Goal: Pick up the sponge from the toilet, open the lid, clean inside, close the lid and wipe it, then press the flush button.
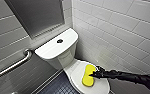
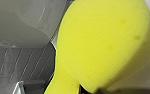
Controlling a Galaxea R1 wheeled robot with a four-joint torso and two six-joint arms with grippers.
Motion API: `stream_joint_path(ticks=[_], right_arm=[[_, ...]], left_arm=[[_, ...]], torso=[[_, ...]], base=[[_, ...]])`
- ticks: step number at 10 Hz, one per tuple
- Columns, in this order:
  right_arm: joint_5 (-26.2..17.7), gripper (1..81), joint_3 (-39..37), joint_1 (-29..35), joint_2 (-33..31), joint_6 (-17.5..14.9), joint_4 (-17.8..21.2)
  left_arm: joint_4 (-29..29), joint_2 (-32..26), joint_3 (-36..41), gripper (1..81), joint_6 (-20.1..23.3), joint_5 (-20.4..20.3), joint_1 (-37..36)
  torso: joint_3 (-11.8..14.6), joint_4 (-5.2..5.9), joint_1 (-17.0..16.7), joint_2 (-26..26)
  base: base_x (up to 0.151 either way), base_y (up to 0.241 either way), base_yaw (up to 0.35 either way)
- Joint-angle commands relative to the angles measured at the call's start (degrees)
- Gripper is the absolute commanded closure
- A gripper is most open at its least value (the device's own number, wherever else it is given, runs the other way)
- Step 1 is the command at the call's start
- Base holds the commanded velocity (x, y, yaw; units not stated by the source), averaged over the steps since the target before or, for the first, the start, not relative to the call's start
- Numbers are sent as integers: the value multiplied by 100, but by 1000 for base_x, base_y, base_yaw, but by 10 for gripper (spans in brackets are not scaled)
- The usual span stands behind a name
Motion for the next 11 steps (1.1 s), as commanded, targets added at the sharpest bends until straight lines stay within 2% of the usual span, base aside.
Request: stream_joint_path(ticks=[1, 4, 6, 8, 11], right_arm=[[-203, 811, -1277, 850, 1027, -24, -171], [-89, 811, -2281, 868, 1680, -60, -188], [-62, 811, -2221, 544, 1566, 11, -180], [218, 811, -1890, 96, 1112, 37, -127], [448, 811, -647, -317, 98, 151, -127]], left_arm=[[-75, -17, 50, 10, 47, 522, 135], [-84, -43, 50, 10, 39, 557, 153], [-75, -26, 59, 10, 39, 557, 171], [-75, -8, 50, 10, 39, 566, 162], [-66, 1, 59, 10, 39, 566, 162]], torso=[[0, 0, 0, 0], [0, 0, 0, 0], [0, 0, 0, 0], [0, 0, 2, 0], [0, 0, 2, 0]], base=[[0, 0, 0], [0, 0, 0], [0, 0, 0], [0, 0, 0], [0, 0, 0]])
